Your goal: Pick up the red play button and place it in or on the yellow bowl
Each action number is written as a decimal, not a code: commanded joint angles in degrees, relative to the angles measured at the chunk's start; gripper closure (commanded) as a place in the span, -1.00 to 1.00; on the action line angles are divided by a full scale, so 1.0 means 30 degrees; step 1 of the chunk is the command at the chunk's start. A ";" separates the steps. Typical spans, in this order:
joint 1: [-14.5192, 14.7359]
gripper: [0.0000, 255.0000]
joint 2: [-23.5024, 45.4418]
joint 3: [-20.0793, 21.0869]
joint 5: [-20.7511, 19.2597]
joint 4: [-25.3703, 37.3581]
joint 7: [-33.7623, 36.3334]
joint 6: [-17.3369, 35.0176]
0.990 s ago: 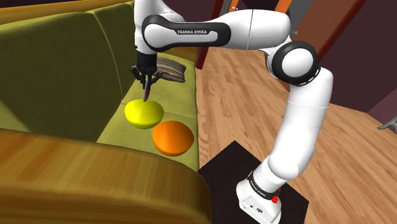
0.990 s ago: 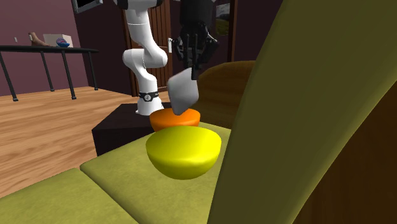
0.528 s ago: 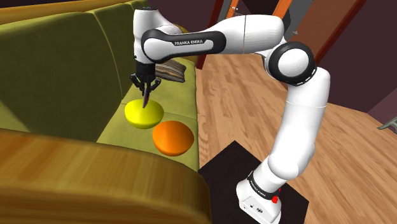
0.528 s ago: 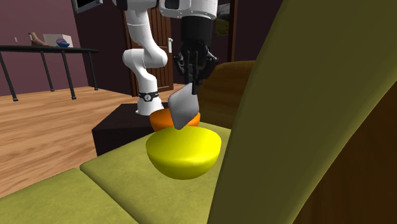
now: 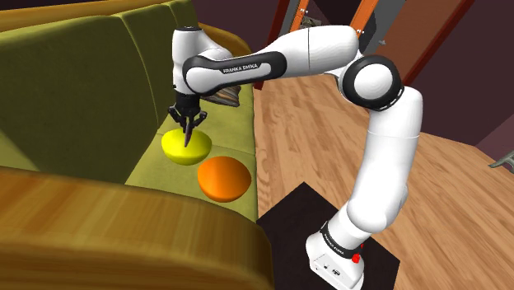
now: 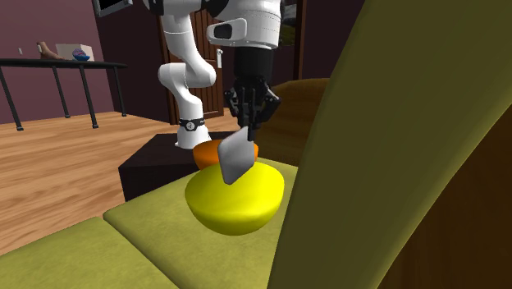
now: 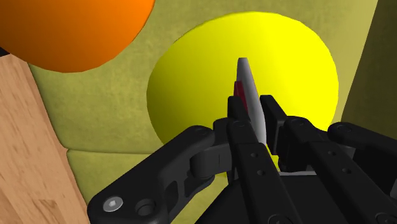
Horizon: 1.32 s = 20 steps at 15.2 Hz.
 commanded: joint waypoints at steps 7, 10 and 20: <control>0.0026 1.00 0.0075 -0.0019 -0.0045 -0.0063 0.0055 0.0108; 0.0026 -1.00 0.0078 -0.0020 -0.0047 -0.0063 0.0056 0.0111; 0.0095 -1.00 -0.0594 0.0256 0.0459 0.1456 -0.0290 -0.1976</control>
